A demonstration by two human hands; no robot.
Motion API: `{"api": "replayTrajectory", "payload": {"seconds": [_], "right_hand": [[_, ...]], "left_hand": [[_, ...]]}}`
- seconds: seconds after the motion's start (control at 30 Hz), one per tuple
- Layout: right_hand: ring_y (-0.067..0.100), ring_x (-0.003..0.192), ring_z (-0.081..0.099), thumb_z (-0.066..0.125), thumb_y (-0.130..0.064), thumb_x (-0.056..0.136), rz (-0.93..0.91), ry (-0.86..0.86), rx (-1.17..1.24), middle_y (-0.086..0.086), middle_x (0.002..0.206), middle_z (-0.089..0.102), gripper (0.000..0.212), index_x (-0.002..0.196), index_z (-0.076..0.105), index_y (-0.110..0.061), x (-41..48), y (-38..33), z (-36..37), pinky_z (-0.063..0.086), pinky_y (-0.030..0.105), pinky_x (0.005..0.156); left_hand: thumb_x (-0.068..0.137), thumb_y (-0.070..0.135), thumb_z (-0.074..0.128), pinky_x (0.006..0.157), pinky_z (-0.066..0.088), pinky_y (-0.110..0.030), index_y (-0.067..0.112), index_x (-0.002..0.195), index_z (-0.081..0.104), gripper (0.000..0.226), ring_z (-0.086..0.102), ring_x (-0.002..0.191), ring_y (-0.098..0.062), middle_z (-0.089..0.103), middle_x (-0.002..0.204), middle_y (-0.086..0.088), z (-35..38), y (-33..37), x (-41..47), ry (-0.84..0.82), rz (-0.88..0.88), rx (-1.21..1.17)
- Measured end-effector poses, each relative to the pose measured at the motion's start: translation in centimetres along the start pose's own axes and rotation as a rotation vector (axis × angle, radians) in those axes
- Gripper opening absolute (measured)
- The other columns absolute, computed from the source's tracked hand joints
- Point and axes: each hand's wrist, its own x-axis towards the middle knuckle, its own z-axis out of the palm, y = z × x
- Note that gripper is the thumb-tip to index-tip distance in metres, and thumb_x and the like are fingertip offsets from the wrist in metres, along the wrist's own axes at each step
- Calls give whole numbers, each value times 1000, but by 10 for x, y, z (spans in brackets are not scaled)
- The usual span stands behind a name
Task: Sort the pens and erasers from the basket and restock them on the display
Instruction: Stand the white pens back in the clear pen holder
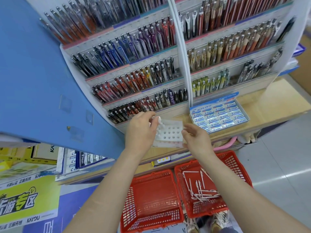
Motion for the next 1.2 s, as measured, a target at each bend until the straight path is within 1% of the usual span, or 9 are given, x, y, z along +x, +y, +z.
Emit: {"api": "replayTrajectory", "payload": {"seconds": [0.1, 0.2, 0.3, 0.37, 0.5, 0.63, 0.73, 0.93, 1.2], "right_hand": [[17, 89, 64, 58, -18, 91, -62, 32, -27, -9, 90, 66, 17, 105, 67, -22, -5, -4, -11, 54, 40, 80], [26, 75, 65, 60, -13, 88, -66, -4, -40, 1, 78, 69, 18, 84, 67, -29, -20, -3, -37, 51, 40, 71], [31, 63, 60, 62, -16, 85, -108, -80, -176, 11, 69, 68, 15, 86, 69, -29, -41, 10, -77, 49, 41, 64], [23, 61, 61, 64, -15, 85, -71, -90, -309, 7, 67, 68, 15, 88, 70, -28, -54, 29, -104, 48, 36, 64], [18, 77, 66, 66, -13, 85, 88, -37, -492, -2, 81, 72, 14, 94, 70, -24, -71, 86, -145, 50, 31, 76], [18, 80, 62, 67, -11, 85, 209, -65, -568, -6, 81, 66, 14, 98, 69, -19, -70, 160, -166, 41, 21, 71], [15, 84, 61, 68, -16, 85, 245, -110, -660, -5, 89, 65, 25, 110, 68, -15, -52, 226, -172, 45, 24, 78], [27, 90, 62, 65, -15, 84, 218, -146, -793, 9, 92, 66, 32, 116, 64, -12, 17, 400, -174, 38, 27, 70], [36, 106, 59, 69, -21, 80, 238, -175, -870, 23, 108, 64, 56, 132, 49, -9, 111, 634, -142, 46, 38, 88]], "left_hand": [[92, 20, 57, 70, 48, -33, 18, 98, 71, 16, 59, 75, -15, 68, 84, 3, -15, 5, -21, 86, 22, -112], [90, 13, 60, 68, 49, -30, 16, 97, 72, 14, 60, 72, -9, 69, 82, 6, -24, 8, -46, 85, 58, -211], [86, 9, 63, 69, 46, -16, 17, 98, 73, 17, 59, 76, -3, 68, 85, 12, -16, 6, -72, 7, 116, -258], [84, 13, 62, 70, 45, -14, 19, 96, 72, 18, 59, 76, -1, 68, 86, 13, 4, 1, -88, -75, 152, -259], [81, 14, 62, 73, 39, -11, 23, 94, 72, 19, 60, 77, -3, 70, 88, 10, 67, -15, -119, -284, 113, -183], [84, 13, 59, 80, 44, -26, 26, 97, 71, 22, 64, 86, -14, 70, 93, 7, 154, -34, -153, -552, 24, -51], [85, 15, 57, 79, 45, -29, 27, 97, 71, 22, 64, 90, -18, 69, 95, 5, 230, -48, -179, -688, -21, 18], [85, 19, 53, 81, 49, -29, 28, 101, 68, 23, 64, 98, -21, 69, 105, 3, 430, -89, -226, -875, -43, 114], [88, 37, 54, 86, 49, -37, 18, 113, 56, 31, 60, 107, -31, 64, 114, -10, 667, -171, -289, -996, -1, 368]]}}
